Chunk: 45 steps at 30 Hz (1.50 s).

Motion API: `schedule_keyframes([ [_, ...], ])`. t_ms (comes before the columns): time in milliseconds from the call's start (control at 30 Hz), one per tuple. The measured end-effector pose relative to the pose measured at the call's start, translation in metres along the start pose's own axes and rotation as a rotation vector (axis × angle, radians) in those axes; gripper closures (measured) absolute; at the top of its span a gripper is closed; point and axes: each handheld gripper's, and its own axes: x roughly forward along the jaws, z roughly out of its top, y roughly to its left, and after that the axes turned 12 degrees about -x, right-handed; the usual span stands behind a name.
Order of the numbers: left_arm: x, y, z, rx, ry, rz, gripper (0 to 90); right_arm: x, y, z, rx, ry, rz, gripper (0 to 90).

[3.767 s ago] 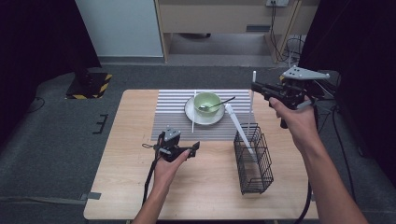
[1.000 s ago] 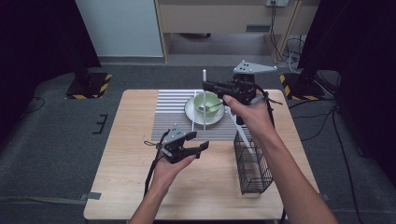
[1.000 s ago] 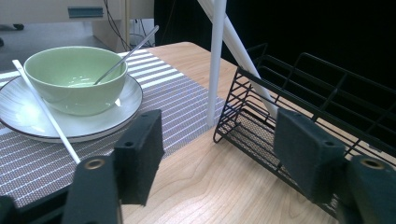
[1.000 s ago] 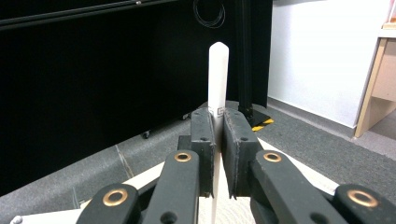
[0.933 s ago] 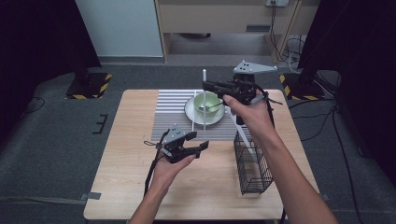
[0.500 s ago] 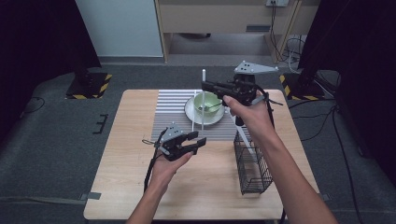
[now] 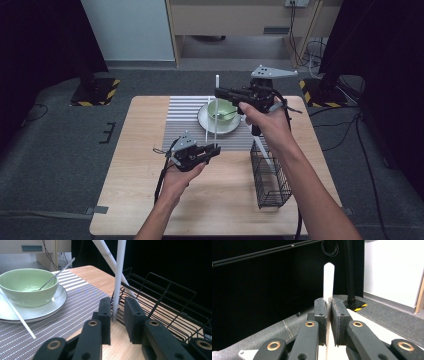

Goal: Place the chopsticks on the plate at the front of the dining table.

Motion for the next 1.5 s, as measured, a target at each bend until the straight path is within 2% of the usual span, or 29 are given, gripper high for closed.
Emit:
schedule_keyframes([
  [300, -0.0023, -0.0009, 0.0019, -0.005, -0.008, -0.014, 84.9, 0.0011, 0.0011, 0.0034, 0.001, 0.011, 0.004, 83.6],
  [800, -0.0057, 0.0003, 0.0046, -0.015, -0.028, -0.02, 84.5, 0.0058, -0.0002, 0.0023, 0.026, 0.02, 0.025, 83.6],
  [833, -0.0058, -0.0003, 0.0048, -0.004, -0.019, -0.02, 85.4, 0.0064, -0.0005, 0.0015, 0.028, 0.022, 0.025, 83.7],
  [1000, -0.0053, -0.0011, 0.0045, -0.004, -0.013, -0.023, 84.6, 0.0069, -0.0011, 0.0009, 0.028, 0.027, 0.026, 83.6],
  [1167, -0.0048, -0.0006, 0.0039, -0.005, -0.012, -0.016, 83.4, 0.0059, -0.0017, 0.002, 0.029, 0.021, 0.026, 83.6],
  [1333, -0.0045, -0.0019, 0.0036, 0.003, -0.009, -0.015, 86.1, 0.0054, -0.0016, 0.0021, 0.025, 0.024, 0.026, 83.7],
  [1500, -0.0036, -0.0034, 0.0031, 0.014, -0.005, 0.007, 86.3, 0.0066, -0.001, 0.0016, 0.021, 0.027, 0.027, 83.7],
])
